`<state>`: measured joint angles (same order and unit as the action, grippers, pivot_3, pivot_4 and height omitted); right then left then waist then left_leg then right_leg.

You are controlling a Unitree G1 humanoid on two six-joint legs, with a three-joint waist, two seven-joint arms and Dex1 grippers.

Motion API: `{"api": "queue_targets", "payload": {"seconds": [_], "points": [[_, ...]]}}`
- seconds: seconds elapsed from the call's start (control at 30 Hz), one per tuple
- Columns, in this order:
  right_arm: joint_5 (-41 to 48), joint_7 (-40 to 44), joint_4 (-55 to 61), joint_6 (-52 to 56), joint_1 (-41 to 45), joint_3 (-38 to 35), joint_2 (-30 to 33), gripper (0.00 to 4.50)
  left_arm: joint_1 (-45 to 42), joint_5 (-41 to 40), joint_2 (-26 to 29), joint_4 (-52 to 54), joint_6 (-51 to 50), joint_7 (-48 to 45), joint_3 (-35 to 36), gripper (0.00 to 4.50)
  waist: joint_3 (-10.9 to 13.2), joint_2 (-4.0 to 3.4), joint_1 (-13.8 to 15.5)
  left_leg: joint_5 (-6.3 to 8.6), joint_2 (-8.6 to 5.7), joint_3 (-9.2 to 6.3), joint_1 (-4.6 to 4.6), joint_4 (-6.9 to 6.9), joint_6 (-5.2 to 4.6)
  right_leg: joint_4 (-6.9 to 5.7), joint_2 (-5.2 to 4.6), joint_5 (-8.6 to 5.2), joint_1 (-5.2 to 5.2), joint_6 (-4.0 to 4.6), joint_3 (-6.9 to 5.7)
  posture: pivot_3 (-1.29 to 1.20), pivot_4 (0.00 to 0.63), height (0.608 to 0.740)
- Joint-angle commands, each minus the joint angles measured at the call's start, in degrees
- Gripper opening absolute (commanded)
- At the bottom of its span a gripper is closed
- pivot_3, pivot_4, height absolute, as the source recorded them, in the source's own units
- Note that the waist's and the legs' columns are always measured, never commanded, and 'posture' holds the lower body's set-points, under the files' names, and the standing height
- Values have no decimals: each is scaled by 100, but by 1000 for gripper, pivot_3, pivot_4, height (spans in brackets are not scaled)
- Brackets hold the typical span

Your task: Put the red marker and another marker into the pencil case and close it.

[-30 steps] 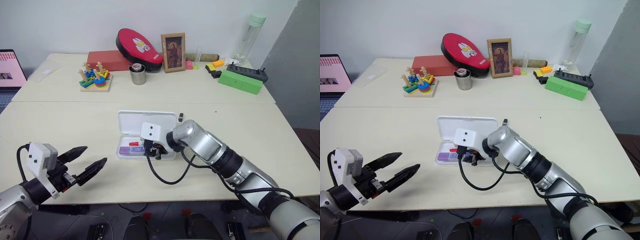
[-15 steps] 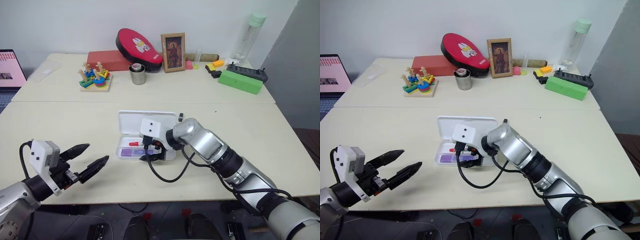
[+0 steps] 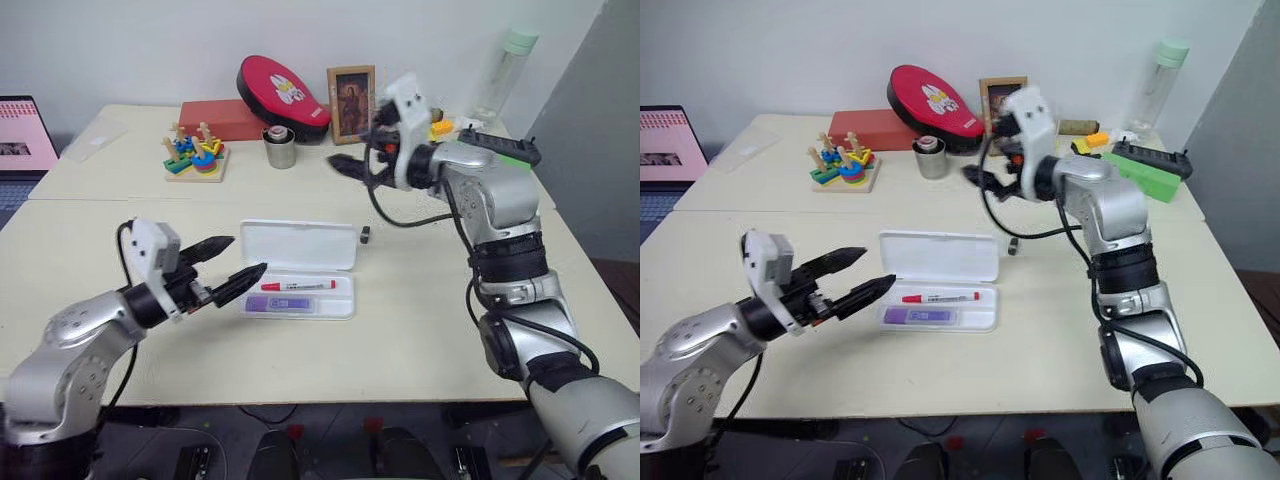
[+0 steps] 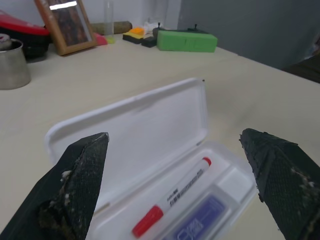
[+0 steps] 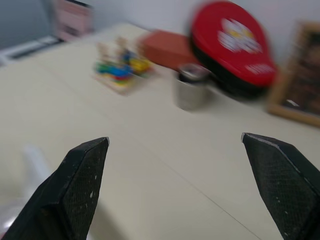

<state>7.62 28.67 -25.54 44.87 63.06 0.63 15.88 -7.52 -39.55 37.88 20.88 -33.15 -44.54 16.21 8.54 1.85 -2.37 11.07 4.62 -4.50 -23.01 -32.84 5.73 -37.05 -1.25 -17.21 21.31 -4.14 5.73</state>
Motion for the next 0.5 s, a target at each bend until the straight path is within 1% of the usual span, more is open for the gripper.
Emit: {"api": "queue_targets", "payload": {"seconds": [0.03, 0.1, 0.2, 0.37, 0.5], "points": [[-293, -149, -271, -354, -283, 229, 62, 4478, -300, 0, -83, -56, 147, -70, -167, 4500, 2, -5, -3, 0, 0, 0, 1, 3, -1, 0, 0, -1, 0, 1, 0, 0, 150, 740], [-385, -217, -498, -484, -519, 341, -32, 4478, -489, 32, -136, -159, 174, -110, -309, 4500, 2, -6, -34, 3, 1, 0, 1, 10, -5, -1, 3, -7, 5, 12, -1, 0, 150, 740], [-383, -381, -782, -576, -677, 306, -249, 4478, -680, 74, -181, -268, 207, -160, -446, 4500, 6, -13, -112, 7, 0, 0, 0, 12, -12, 1, 4, -8, 4, 14, 2, 0, 150, 740], [-330, -712, -1368, -792, -546, 74, -572, 4478, -771, 92, -223, -321, 230, -189, -542, 4500, 12, -23, -154, 7, 0, -2, 4, 6, -12, -6, 4, -7, -1, 12, 0, 0, 150, 740], [-295, -810, -1580, -931, -409, 1, -738, 4478, -765, 93, -244, -304, 238, -179, -569, 4500, 13, -24, -146, 6, 0, -3, 6, -3, -11, -3, 4, 0, -10, -1, 1, 0, 150, 740]]}}
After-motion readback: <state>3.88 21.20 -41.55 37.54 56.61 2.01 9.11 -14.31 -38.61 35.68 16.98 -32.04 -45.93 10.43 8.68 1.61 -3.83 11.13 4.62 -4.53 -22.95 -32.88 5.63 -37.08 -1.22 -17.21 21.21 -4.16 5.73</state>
